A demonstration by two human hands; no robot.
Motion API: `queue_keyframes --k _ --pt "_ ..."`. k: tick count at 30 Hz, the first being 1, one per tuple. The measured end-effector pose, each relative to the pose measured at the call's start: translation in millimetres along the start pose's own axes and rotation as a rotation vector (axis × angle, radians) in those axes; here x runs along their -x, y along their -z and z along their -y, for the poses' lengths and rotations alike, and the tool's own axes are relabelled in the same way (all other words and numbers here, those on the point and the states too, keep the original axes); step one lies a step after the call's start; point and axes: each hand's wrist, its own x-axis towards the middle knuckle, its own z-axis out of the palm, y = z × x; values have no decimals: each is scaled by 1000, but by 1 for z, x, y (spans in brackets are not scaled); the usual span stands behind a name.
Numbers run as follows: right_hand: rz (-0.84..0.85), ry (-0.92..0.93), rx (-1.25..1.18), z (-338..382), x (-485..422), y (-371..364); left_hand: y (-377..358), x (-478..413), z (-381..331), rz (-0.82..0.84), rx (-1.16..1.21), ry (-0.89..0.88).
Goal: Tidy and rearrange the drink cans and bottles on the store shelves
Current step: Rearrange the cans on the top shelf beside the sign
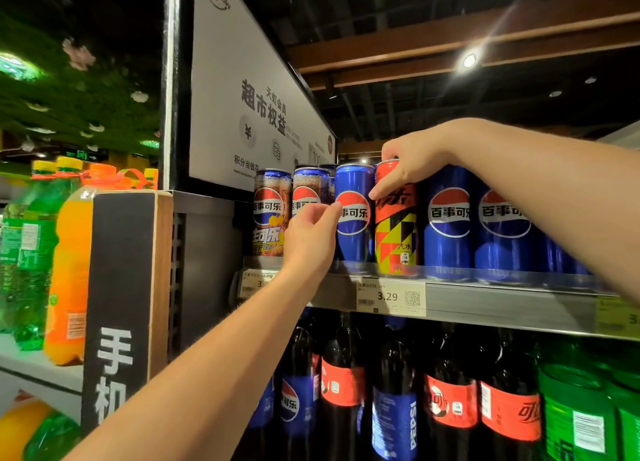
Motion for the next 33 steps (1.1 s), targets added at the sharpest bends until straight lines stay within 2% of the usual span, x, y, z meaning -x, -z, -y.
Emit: queue_keyframes --k 6,18,23,33 --pt "-58 32 -127 -6 -2 -2 0 -4 3 -17 -26 -4" --pt "-352 54 -407 -7 2 17 3 -1 -1 3 15 -1" --pt "-344 48 -500 -2 6 14 3 0 -8 3 86 -35" --pt "-325 111 -560 17 24 6 -5 11 -23 224 115 -56"
